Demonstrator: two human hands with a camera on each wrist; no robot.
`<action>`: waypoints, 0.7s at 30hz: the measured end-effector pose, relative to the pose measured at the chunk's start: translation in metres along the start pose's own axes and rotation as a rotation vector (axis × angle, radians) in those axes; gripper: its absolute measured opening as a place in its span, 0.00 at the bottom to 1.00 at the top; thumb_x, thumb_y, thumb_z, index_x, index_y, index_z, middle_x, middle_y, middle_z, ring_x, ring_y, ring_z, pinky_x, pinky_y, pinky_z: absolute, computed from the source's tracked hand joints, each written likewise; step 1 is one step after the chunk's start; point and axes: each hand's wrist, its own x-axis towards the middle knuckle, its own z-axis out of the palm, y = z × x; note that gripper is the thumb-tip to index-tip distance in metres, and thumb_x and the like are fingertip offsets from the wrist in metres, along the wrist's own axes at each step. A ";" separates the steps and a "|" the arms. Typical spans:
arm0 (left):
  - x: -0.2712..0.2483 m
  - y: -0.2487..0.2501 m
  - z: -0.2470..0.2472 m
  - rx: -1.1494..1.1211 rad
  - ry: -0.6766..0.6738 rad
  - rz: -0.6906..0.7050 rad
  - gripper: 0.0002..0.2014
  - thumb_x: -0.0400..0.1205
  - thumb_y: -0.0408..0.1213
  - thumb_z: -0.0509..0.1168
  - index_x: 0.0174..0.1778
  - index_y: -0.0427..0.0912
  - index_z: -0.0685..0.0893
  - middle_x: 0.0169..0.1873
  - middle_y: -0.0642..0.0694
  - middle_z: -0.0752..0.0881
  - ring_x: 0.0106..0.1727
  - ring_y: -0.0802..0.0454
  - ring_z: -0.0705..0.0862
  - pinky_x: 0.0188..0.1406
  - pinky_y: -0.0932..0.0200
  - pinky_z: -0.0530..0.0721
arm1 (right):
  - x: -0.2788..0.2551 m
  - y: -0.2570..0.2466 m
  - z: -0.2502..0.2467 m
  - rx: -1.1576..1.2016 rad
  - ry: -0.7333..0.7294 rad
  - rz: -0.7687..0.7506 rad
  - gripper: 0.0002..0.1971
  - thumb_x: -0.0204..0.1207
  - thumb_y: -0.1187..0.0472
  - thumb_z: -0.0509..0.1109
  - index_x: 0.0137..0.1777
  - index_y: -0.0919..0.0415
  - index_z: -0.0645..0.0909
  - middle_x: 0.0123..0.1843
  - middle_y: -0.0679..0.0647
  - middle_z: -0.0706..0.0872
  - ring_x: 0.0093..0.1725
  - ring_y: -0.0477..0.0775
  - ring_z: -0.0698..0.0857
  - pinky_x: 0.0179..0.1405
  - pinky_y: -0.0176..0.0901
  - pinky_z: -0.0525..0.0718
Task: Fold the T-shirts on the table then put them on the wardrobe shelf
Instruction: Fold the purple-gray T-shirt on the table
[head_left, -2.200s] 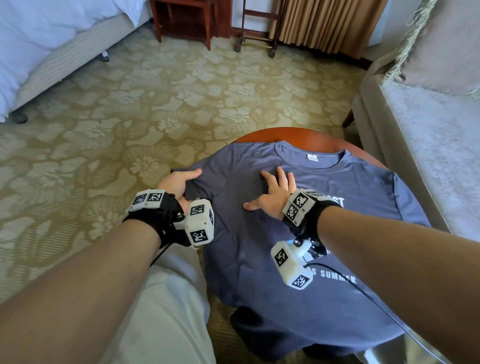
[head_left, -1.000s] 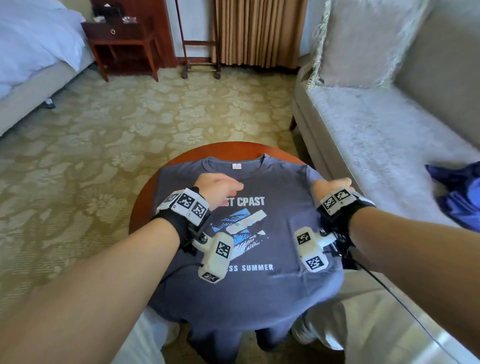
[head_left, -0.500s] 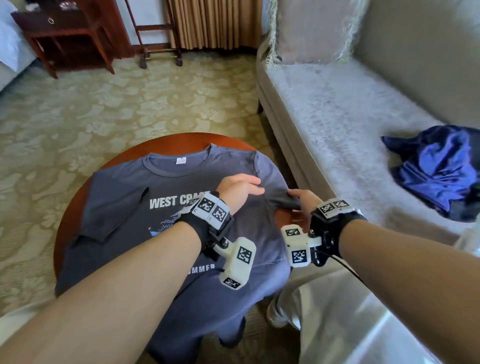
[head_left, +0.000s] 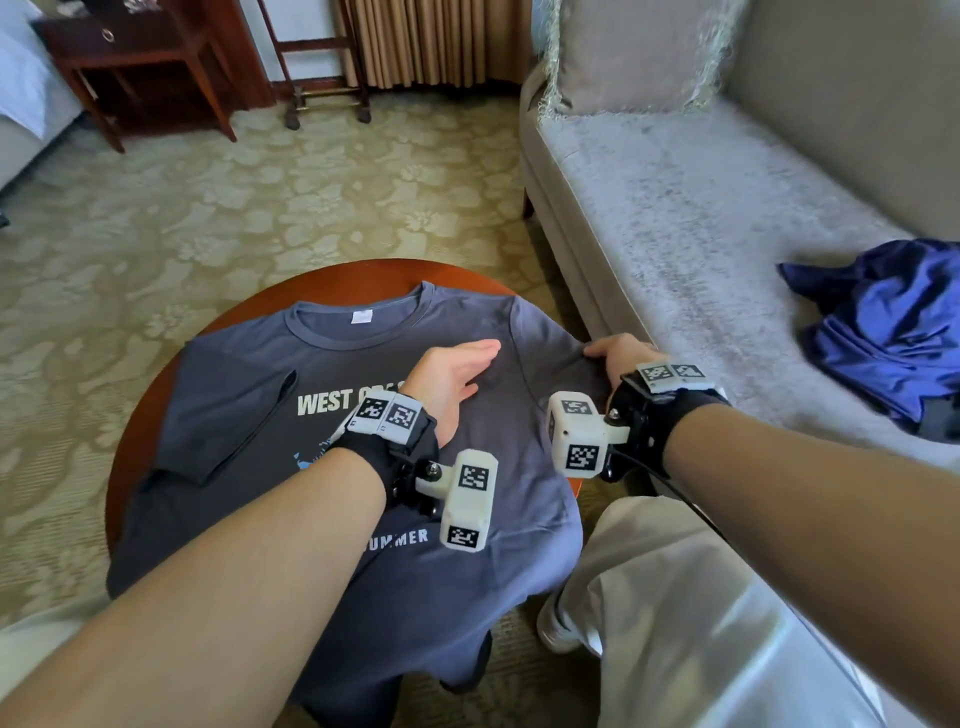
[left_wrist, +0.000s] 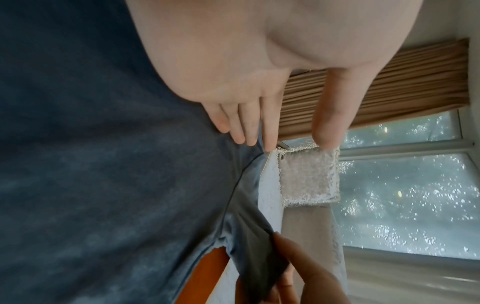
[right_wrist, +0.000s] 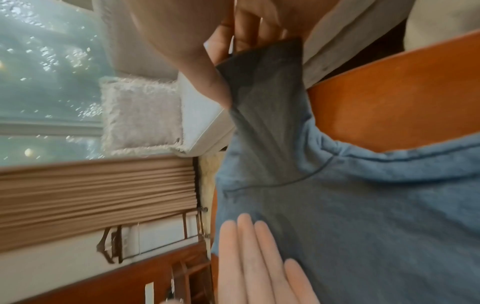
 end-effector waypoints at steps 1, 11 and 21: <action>-0.001 0.002 0.000 -0.044 0.007 -0.007 0.21 0.85 0.34 0.59 0.74 0.36 0.78 0.72 0.46 0.79 0.78 0.51 0.71 0.78 0.52 0.63 | -0.029 -0.014 0.003 -0.016 0.039 -0.070 0.22 0.57 0.51 0.75 0.53 0.54 0.87 0.47 0.57 0.89 0.44 0.59 0.89 0.43 0.43 0.88; -0.018 0.030 -0.027 -0.244 0.034 -0.008 0.20 0.85 0.45 0.61 0.71 0.43 0.81 0.70 0.50 0.83 0.74 0.53 0.76 0.78 0.45 0.66 | -0.108 -0.048 0.039 -0.497 0.172 -0.596 0.09 0.65 0.66 0.69 0.39 0.50 0.84 0.37 0.44 0.82 0.38 0.49 0.81 0.39 0.34 0.77; -0.047 0.050 -0.119 -0.236 0.263 0.032 0.20 0.81 0.49 0.67 0.65 0.43 0.85 0.64 0.48 0.86 0.67 0.52 0.82 0.70 0.43 0.76 | -0.141 -0.040 0.098 -0.849 -0.203 -0.562 0.10 0.73 0.60 0.67 0.45 0.61 0.90 0.44 0.56 0.91 0.49 0.58 0.88 0.42 0.41 0.86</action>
